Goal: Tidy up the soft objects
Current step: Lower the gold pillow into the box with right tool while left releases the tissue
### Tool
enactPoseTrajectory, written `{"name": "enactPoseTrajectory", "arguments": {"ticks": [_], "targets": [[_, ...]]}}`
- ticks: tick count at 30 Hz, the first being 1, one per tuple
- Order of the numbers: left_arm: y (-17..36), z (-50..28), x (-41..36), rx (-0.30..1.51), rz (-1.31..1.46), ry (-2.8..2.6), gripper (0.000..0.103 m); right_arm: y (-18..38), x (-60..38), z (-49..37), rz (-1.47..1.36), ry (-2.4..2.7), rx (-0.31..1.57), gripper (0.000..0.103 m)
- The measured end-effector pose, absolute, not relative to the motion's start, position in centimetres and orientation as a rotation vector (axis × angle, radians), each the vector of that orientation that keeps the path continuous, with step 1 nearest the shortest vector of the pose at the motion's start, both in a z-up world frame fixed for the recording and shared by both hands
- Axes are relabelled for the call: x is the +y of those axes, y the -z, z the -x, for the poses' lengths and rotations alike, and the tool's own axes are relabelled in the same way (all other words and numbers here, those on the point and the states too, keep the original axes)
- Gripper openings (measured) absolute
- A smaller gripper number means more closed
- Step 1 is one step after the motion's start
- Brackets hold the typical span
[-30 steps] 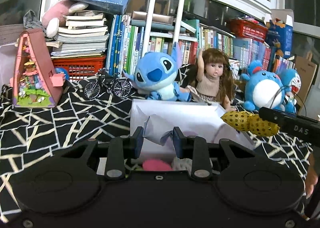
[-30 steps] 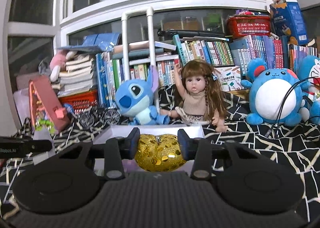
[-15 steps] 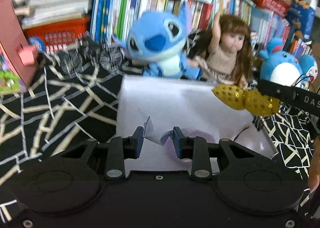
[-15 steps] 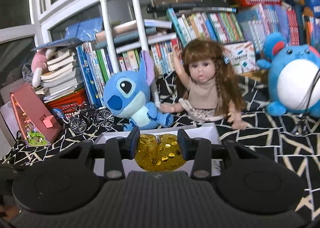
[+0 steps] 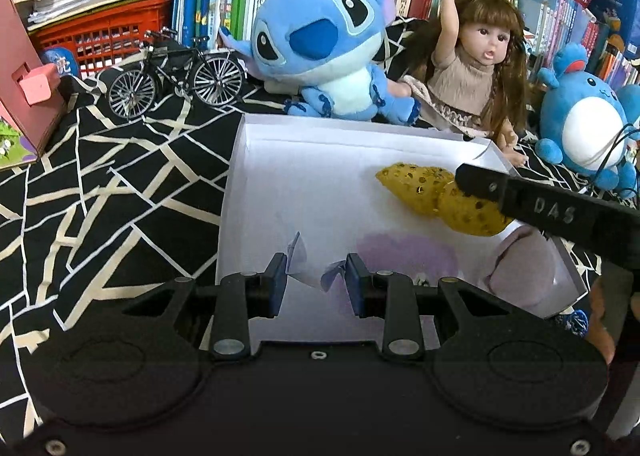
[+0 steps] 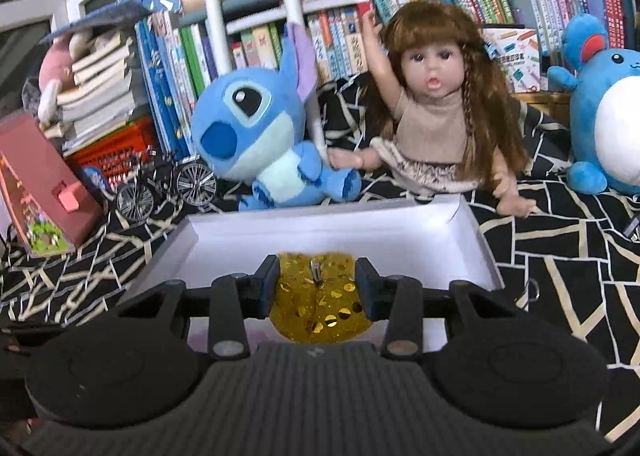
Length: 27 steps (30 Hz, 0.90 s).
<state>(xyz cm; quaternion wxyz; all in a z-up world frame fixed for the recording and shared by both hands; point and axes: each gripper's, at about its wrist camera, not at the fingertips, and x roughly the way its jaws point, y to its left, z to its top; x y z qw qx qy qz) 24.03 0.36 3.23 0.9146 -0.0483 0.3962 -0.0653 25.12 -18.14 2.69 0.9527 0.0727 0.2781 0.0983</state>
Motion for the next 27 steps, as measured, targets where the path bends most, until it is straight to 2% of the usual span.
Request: {"name": "enactPoseTrajectory", "arguments": {"ticks": [19, 22, 25, 27], "targets": [[-2.1, -23.7, 0.3, 0.853, 0.109, 0.151, 0.031, -1.6, -17.9, -24.7, -0.113, -0.225, 0.629, 0.046], [-2.2, -23.5, 0.3, 0.847, 0.108, 0.151, 0.032, -1.9, -18.1, -24.4, -0.121, -0.236, 0.631, 0.050], [-2.5, -23.3, 0.5, 0.837, 0.115, 0.149, 0.039, -2.2, -18.4, -24.1, -0.132, -0.242, 0.627, 0.059], [-2.8, -23.0, 0.7, 0.828, 0.121, 0.149, 0.043, -2.5, -18.5, -23.9, -0.139, -0.245, 0.618, 0.060]]}}
